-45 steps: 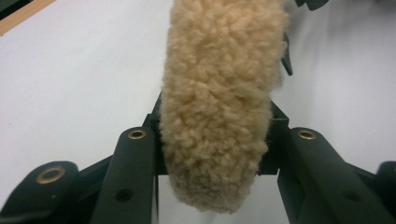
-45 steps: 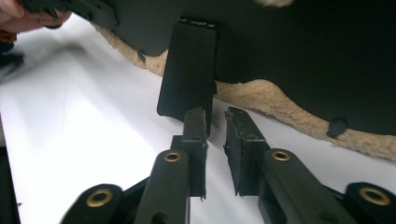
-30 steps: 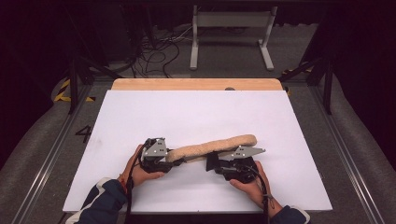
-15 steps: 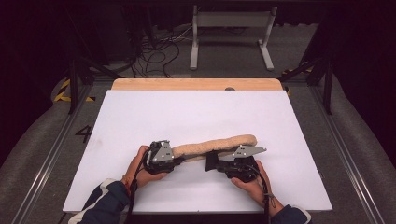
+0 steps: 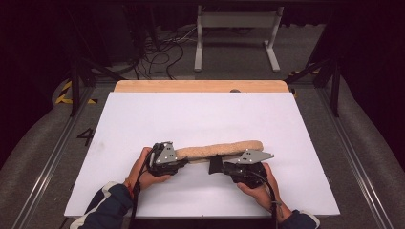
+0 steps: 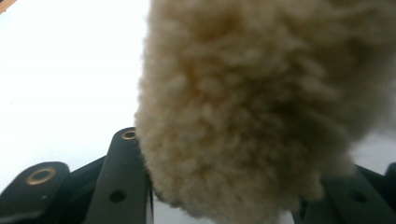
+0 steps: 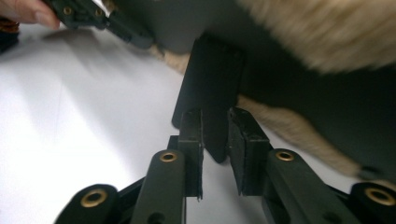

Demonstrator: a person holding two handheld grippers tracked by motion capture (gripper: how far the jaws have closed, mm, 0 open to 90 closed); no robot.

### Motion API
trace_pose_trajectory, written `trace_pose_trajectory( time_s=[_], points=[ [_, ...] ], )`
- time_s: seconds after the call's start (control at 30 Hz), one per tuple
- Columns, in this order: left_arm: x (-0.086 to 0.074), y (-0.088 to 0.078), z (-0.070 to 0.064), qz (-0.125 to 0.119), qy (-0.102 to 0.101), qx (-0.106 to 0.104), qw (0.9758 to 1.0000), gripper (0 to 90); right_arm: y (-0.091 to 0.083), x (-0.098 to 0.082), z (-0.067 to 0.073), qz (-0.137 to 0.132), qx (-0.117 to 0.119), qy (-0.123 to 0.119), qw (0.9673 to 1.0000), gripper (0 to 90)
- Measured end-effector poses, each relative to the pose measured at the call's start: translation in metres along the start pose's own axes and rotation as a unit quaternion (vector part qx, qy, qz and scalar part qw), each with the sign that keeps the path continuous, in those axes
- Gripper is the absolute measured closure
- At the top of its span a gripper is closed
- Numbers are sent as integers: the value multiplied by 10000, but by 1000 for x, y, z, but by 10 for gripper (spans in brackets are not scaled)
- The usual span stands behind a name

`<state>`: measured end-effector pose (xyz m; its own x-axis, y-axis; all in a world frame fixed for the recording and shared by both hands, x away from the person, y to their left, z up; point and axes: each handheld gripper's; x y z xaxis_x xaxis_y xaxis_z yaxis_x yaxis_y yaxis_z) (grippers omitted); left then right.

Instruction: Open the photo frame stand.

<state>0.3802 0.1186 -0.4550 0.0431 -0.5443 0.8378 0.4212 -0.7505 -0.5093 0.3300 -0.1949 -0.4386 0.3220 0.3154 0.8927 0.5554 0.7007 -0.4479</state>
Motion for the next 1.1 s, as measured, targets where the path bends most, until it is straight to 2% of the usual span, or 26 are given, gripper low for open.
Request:
trace_pose_trajectory(
  time_s=[0.07, 0.13, 0.2, 0.27, 0.47, 0.5, 0.6, 0.63, 0.67, 0.7, 0.77, 0.87, 0.93, 0.97, 1.03, 1.1],
  points=[
    [0, -3, 1, -47, -49, 1, 10000, 570, -6, 2, 1, -48, -83, -118, 9999, 804],
    [-1, -9, 2, -201, -154, -39, 9997, 559, -13, 4, -1, -157, -252, -160, 9994, 856],
    [-2, -17, 3, -313, -191, -48, 9993, 559, -20, 5, -5, -281, -364, -122, 9989, 868],
    [-4, -23, 4, -460, -339, -99, 9983, 555, -24, 5, -9, -336, -443, -54, 9984, 884],
    [-6, -33, 4, -535, -316, -12, 9981, 540, -35, 5, -11, -357, -523, -42, 9980, 900],
    [-6, -35, 5, -579, -357, -36, 9977, 539, -42, 5, -11, -420, -517, 39, 9978, 900],
    [-6, -37, 5, -648, -376, -47, 9972, 538, -50, 8, -5, -346, -787, -403, 9955, 900],
    [-6, -39, 4, -711, -405, -125, 9966, 533, -52, 9, -2, -285, -919, -583, 9937, 900],
    [-7, -40, 4, -723, -409, -157, 9964, 528, -55, 9, -2, -268, -935, -610, 9934, 900],
    [-7, -40, 4, -723, -409, -157, 9964, 526, -58, 9, -4, -314, -871, -497, 9945, 900],
    [-12, -43, 4, -811, -596, -181, 9948, 525, -63, 6, -8, -296, -905, -321, 9949, 900],
    [-15, -46, 4, -792, -626, -134, 9948, 531, -72, 1, -16, -324, -947, -112, 9949, 900],
    [-15, -47, 5, -830, -683, -112, 9941, 532, -81, 0, -22, -395, -1048, 47, 9937, 900],
    [-15, -47, 5, -830, -683, -112, 9941, 533, -81, 0, -22, -395, -1048, 47, 9937, 900],
    [-15, -47, 4, -823, -689, -94, 9942, 533, -92, 0, -30, -580, -1138, 255, 9915, 900],
    [-15, -47, 5, -843, -696, -123, 9939, 524, -99, -2, -35, -685, -1250, 349, 9892, 900]
  ],
)
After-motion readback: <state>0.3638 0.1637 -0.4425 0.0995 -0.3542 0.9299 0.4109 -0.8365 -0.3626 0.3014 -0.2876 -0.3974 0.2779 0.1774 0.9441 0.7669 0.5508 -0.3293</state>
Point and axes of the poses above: each handheld gripper's, and its own axes: y roughly forward along the jaws, x roughly out of its top, z roughly to its left, and after that the axes turned 9 degrees about -z, right-handed
